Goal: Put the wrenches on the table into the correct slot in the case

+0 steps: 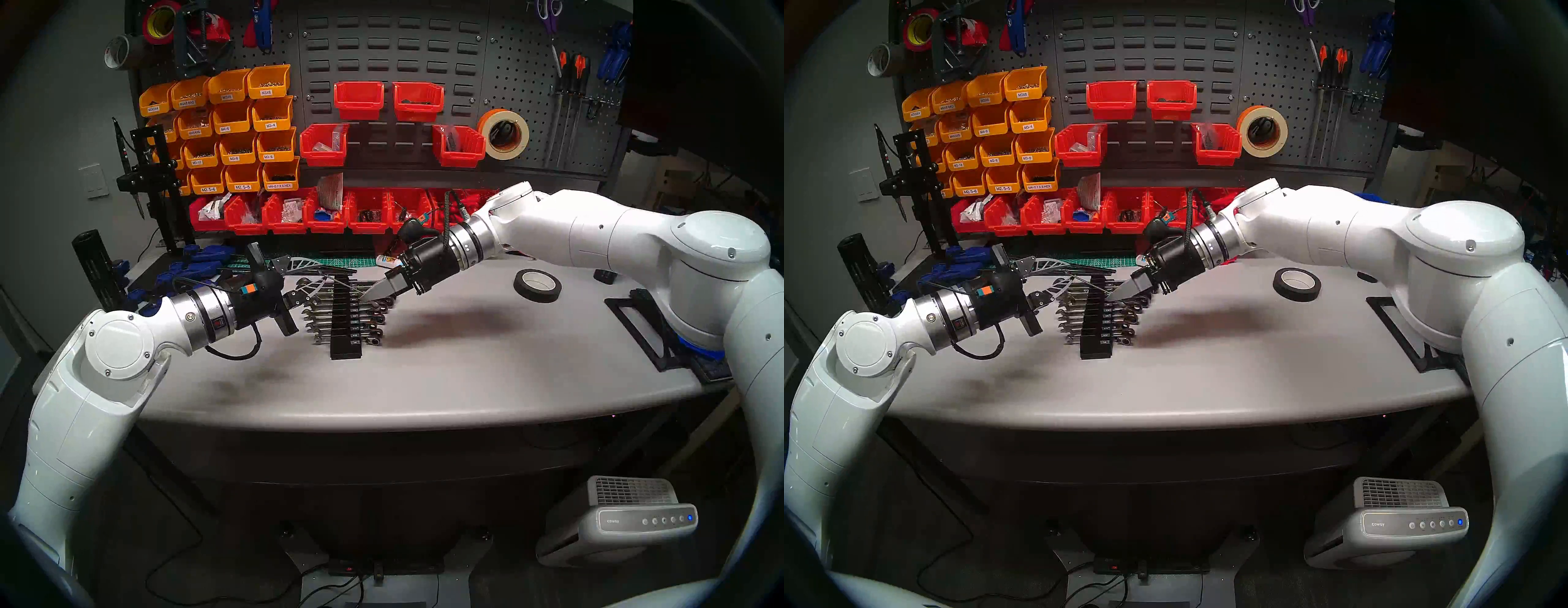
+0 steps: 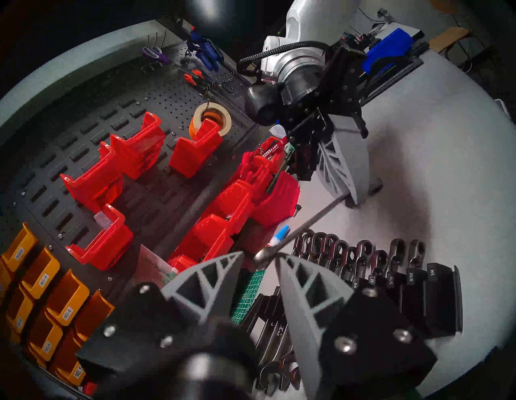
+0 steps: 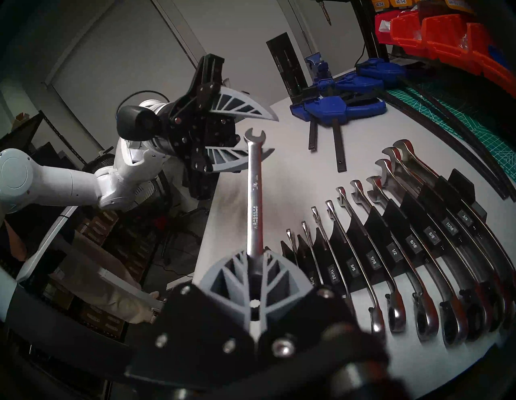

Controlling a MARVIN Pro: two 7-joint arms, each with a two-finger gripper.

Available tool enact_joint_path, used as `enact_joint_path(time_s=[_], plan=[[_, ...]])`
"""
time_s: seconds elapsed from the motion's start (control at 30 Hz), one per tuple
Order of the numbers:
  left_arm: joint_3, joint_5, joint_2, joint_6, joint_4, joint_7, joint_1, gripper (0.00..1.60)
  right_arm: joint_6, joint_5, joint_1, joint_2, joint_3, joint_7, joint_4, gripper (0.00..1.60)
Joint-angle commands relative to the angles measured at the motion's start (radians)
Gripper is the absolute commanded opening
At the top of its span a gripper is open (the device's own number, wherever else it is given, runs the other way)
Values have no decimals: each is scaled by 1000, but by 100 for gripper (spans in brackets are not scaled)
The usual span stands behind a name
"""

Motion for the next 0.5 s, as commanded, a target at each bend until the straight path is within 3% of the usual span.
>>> enact_joint_path(time_s=[0.0,0.47], plan=[[-15,42,3,-112,14,17,-27,87,15,2,51,-10,18,-2,-4,0],[3,101,-10,-344,101,37,-66,92,64,-15,114,-22,20,-24,-53,0]])
